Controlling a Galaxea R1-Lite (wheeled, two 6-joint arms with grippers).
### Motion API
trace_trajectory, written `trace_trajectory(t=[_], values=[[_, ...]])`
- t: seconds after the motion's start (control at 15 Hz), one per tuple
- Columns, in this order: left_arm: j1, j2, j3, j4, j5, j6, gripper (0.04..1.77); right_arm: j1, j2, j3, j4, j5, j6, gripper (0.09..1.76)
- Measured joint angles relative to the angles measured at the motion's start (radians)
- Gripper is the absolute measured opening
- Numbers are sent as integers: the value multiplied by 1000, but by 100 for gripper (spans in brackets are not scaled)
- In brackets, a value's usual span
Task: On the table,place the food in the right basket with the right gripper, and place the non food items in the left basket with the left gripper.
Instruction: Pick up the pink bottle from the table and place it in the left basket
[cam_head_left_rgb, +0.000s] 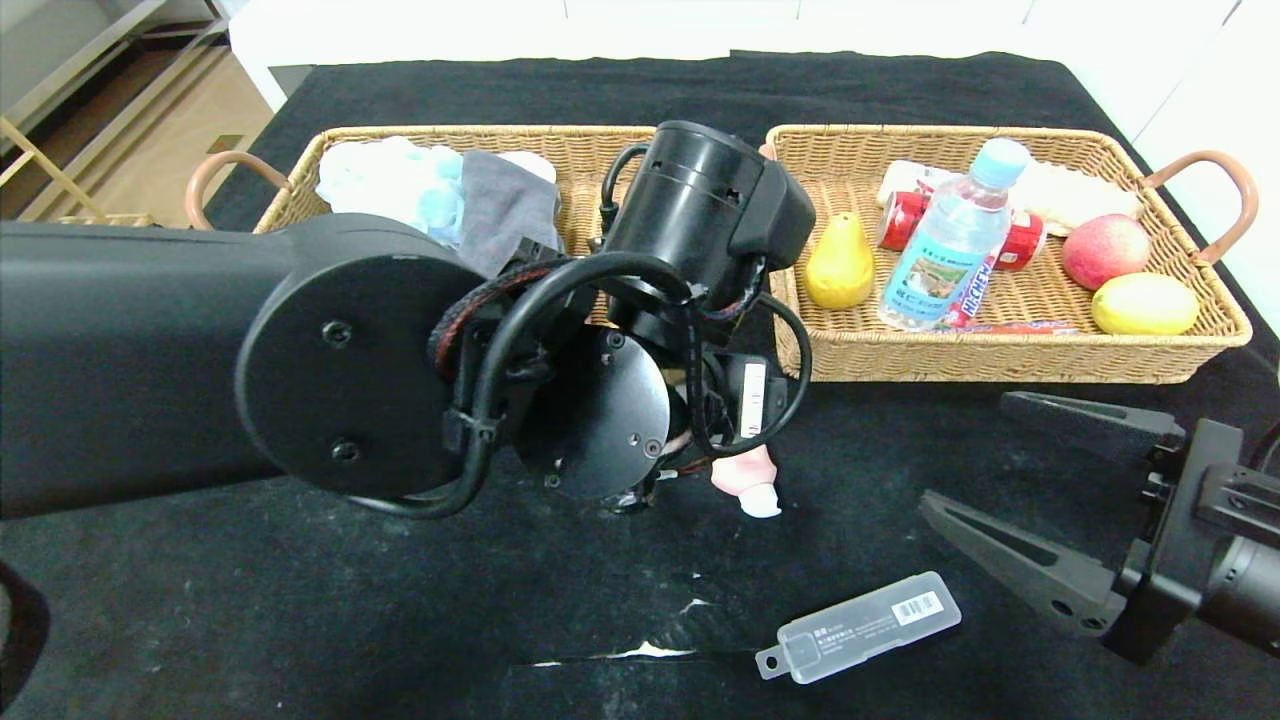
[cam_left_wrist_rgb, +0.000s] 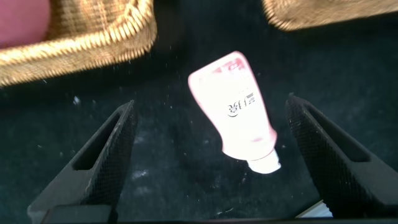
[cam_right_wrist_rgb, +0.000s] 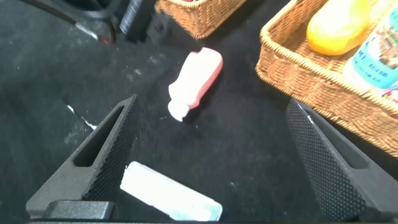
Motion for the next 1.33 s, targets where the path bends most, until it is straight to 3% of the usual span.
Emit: trace_trajectory(t=[0.2, 0.67, 0.87, 1.33], values=[[-4, 64, -95, 88, -1, -51, 171, -5, -8, -4, -1, 0, 1, 171], [-1, 148, -200, 98, 0, -62, 171, -65, -17, -28, -2, 2, 7, 171], [0, 168, -219, 148, 4, -90, 172, -83, -19, -43, -1, 2, 21, 171], [1, 206, -234, 149, 7, -140, 172, -86, -27, -54, -10, 0, 40, 171]])
